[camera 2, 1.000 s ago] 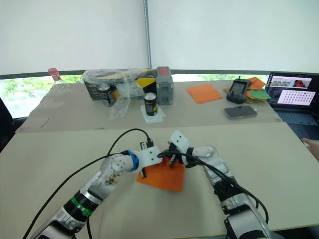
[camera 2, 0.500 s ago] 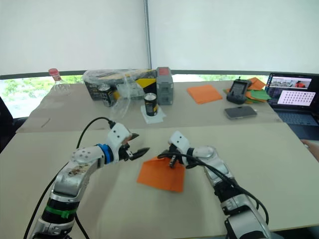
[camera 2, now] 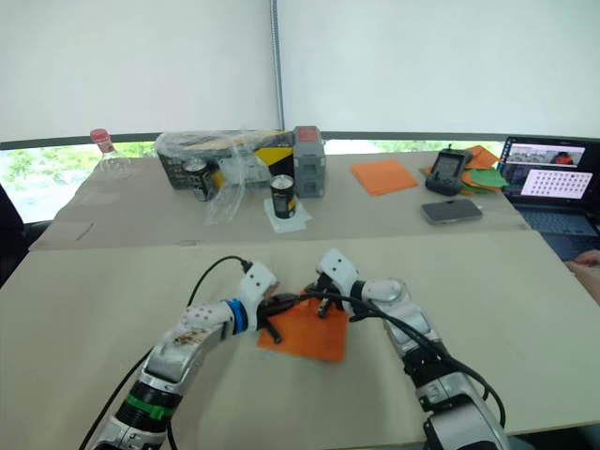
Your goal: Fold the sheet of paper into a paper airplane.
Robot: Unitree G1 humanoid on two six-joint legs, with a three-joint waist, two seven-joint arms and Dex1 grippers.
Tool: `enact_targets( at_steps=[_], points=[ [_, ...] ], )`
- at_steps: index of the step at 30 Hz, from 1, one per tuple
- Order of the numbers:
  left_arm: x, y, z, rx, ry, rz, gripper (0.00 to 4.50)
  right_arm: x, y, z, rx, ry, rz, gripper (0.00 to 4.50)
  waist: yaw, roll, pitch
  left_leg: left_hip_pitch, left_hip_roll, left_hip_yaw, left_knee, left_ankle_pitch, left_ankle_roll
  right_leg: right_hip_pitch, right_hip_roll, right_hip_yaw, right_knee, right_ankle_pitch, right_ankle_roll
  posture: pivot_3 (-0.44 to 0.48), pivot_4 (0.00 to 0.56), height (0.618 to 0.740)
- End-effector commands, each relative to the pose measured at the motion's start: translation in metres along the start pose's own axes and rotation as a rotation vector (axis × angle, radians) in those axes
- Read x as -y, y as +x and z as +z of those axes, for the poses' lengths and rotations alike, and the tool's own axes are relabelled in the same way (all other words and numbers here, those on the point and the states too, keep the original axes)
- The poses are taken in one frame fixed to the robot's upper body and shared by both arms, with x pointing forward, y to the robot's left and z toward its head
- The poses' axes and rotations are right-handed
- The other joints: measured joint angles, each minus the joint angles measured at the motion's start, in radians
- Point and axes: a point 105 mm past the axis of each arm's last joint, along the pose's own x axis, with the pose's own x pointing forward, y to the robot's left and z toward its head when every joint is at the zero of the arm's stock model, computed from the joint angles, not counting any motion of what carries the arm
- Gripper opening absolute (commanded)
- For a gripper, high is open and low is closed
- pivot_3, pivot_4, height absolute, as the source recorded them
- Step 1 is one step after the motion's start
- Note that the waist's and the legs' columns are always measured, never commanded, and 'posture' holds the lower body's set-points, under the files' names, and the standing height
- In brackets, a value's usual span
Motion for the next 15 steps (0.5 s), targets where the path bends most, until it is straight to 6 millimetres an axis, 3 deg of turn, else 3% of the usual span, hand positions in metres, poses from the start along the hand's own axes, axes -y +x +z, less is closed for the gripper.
enact_targets(
  at_steps=[1,6,15],
  points=[
    [0.005,0.000,-0.001,0.019,-0.043,-0.007,0.06,-0.002,-0.002,-0.013,-0.043,0.036,-0.019,0.00,0.001,0.000,0.000,0.000,0.000,0.000,0.000,0.000,0.000,0.000,0.000,0.000,0.000,0.000,0.000,0.000,0.150,0.740],
    [0.012,0.000,-0.010,-0.001,-0.136,-0.025,0.06,-0.006,-0.002,-0.003,0.021,0.036,-0.063,0.00,0.001,0.000,0.000,0.000,0.000,0.000,0.000,0.000,0.000,0.000,-0.001,0.000,0.000,0.000,0.000,0.000,0.150,0.740],
    [0.011,-0.001,-0.011,-0.021,-0.098,-0.037,0.06,-0.014,0.009,0.004,0.022,0.007,-0.075,0.00,-0.001,0.000,0.000,0.001,0.000,0.000,0.000,0.000,0.000,0.000,0.000,0.000,0.000,0.000,0.000,0.000,0.150,0.740]
  ],
)
